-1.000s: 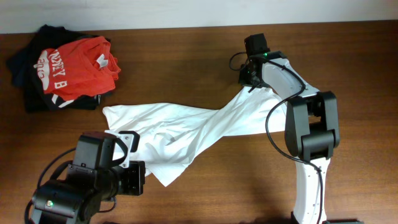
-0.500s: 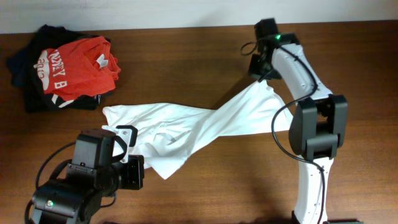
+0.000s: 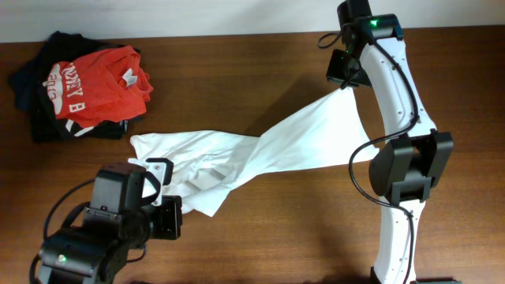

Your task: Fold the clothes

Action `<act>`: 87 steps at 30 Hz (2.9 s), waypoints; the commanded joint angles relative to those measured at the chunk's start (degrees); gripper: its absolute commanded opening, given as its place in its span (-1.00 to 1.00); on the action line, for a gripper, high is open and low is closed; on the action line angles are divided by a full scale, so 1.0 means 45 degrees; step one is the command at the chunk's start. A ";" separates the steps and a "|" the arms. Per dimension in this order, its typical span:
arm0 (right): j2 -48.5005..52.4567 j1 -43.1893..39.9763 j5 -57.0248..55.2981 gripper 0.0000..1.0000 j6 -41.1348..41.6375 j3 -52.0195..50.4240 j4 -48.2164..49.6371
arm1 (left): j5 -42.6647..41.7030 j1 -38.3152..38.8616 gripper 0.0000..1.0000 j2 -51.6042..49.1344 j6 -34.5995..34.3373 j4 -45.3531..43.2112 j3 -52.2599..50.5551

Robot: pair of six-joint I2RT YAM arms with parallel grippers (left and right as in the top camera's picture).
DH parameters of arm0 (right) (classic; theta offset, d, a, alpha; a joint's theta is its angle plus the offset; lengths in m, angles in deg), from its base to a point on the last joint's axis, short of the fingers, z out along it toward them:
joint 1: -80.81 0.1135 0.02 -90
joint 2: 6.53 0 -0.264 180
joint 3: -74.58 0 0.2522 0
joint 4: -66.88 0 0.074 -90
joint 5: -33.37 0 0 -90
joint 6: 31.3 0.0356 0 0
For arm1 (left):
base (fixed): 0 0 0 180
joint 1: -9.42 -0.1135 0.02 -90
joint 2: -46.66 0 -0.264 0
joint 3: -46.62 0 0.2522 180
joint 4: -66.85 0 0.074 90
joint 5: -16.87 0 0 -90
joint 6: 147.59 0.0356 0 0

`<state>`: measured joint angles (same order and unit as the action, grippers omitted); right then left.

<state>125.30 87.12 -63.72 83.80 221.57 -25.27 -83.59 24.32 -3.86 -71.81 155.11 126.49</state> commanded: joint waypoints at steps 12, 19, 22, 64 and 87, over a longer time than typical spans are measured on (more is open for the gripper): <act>-0.7121 -0.0525 -0.0194 -0.92 -0.0053 0.0209 -0.2399 | 0.1549 0.0015 -0.99 0.0078 0.0228 0.0753 0.9267; -1.0316 -0.0529 -0.0214 -0.92 -0.0287 0.0209 -0.3045 | 0.1860 0.0015 -1.00 0.0078 0.0219 0.0704 1.1749; -1.1162 -0.0529 -0.0262 -0.92 -0.0287 0.0209 -0.3079 | 0.2346 0.0015 -0.99 0.0078 0.0219 0.0704 1.2012; -0.7572 -0.7169 0.6572 -0.92 -0.3623 0.1486 -0.4206 | 0.3191 -0.1360 -1.00 -1.0783 0.0782 0.2171 1.5344; -1.2507 -0.7155 0.5042 -0.92 -0.4012 -0.6343 -0.4201 | 0.0588 -0.1311 -0.99 -0.2419 -0.0039 0.4935 0.7451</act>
<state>70.94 55.27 -40.14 66.88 197.94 -43.87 -79.00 18.62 -21.46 -70.78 177.05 168.74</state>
